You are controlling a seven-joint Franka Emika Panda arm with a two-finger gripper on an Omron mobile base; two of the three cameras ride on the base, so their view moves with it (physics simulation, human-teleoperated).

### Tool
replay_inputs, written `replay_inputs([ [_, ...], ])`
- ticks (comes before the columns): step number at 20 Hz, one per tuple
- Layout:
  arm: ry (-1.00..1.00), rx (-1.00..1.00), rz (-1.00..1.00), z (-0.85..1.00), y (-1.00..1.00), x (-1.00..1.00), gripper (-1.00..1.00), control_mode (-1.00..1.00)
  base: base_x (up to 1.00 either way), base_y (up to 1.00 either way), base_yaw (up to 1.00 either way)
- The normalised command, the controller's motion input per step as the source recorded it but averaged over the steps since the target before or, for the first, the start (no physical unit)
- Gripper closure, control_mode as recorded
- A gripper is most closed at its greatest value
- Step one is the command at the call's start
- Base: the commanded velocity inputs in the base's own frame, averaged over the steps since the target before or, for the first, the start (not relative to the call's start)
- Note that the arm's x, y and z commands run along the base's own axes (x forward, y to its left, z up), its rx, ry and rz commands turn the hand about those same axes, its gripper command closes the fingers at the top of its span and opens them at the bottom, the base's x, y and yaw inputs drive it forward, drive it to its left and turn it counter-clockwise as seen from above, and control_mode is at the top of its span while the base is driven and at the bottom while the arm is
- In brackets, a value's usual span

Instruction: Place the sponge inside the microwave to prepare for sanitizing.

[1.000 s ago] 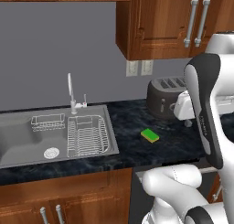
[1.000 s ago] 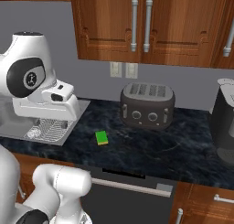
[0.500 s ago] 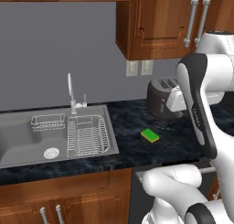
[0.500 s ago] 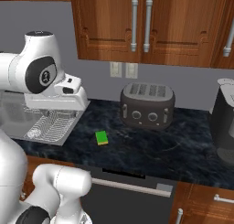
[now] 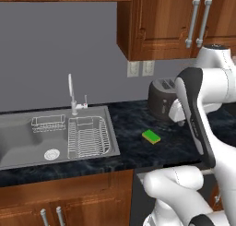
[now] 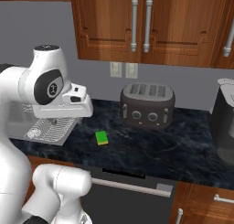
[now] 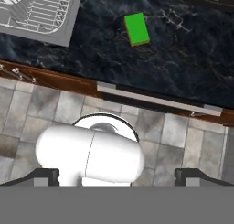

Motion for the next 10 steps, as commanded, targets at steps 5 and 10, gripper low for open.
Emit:
replay_inputs([
  [5,0.0,-0.02,0.0,-0.47,0.0,0.18,-1.0,-1.0,0.0,0.0,0.0],
  [10,0.0,0.0,0.03,-0.28,-0.02,0.52,-1.0,-1.0,0.0,0.0,0.0],
])
